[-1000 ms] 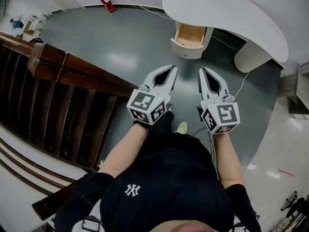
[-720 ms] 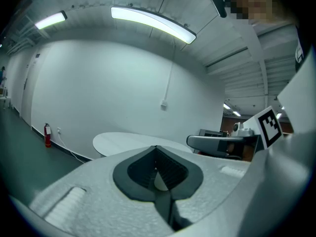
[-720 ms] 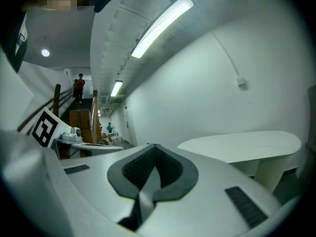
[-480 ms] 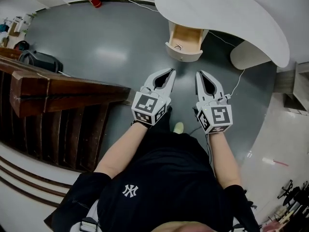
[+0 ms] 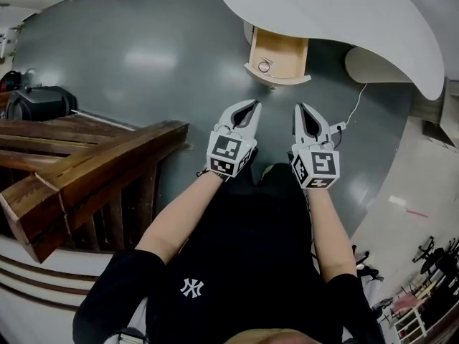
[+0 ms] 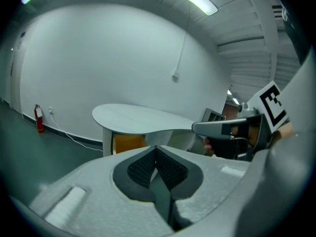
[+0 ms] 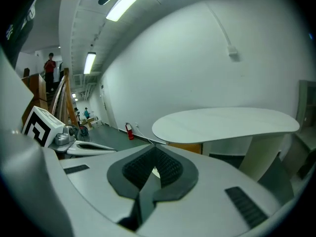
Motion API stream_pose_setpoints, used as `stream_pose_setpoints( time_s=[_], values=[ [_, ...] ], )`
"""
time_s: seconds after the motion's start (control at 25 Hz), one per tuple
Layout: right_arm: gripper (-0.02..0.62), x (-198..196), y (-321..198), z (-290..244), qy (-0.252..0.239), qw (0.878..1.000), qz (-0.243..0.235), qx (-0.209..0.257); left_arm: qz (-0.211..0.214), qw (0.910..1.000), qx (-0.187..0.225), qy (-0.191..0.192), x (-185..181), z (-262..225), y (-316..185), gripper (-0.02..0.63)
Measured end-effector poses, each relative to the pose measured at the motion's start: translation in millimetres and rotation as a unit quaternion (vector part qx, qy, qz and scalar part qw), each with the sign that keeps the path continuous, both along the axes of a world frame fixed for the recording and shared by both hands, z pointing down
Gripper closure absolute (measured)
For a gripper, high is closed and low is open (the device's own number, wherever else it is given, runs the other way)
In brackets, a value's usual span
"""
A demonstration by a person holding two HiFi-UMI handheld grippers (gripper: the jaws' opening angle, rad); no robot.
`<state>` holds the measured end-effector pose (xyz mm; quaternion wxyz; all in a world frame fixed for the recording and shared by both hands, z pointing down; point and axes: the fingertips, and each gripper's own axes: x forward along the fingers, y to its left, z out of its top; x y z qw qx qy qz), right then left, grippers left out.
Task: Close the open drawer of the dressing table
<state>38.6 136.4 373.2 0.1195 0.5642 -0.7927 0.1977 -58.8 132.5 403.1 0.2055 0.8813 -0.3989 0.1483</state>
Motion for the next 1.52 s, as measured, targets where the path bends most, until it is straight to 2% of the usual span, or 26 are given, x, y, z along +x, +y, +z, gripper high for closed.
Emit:
stream_pose_setpoints(
  time_s=[0.08,0.2,0.32,0.4,0.64,0.84,1.12,1.52],
  values=[
    [0.58,6.8,-9.7,28.2,-0.013,0.999,0.023,-0.024,-0.007,0.9995,-0.028,0.008,1.3,31.5,-12.2,0.597],
    [0.58,18.3,-19.3,72.2,-0.039,0.995,0.059,-0.064,-0.041,0.9948,-0.089,0.026,-1.3,83.4,-26.5,0.597],
    [0.58,27.8,-29.8,117.2,-0.069,0.988,0.092,-0.1,-0.09,0.9819,-0.157,0.055,-5.6,132.9,-37.8,0.597],
    [0.58,30.9,-36.9,148.5,-0.082,0.984,0.108,-0.118,-0.113,0.9739,-0.185,0.068,-6.3,161.4,-45.0,0.597],
    [0.58,39.1,-52.4,233.6,-0.115,0.971,0.14,-0.155,-0.168,0.9519,-0.234,0.105,-3.0,236.1,-68.3,0.597],
    [0.58,43.8,-65.0,273.3,-0.145,0.962,0.16,-0.168,-0.189,0.9431,-0.245,0.123,3.8,267.5,-87.1,0.597],
    [0.58,40.6,-70.9,282.4,-0.154,0.963,0.152,-0.158,-0.193,0.9449,-0.23,0.13,12.5,273.6,-95.1,0.597],
    [0.58,55.7,-121.7,278.4,-0.143,0.973,0.135,-0.121,-0.18,0.9604,-0.182,0.11,27.7,268.8,-146.1,0.597]
  ],
)
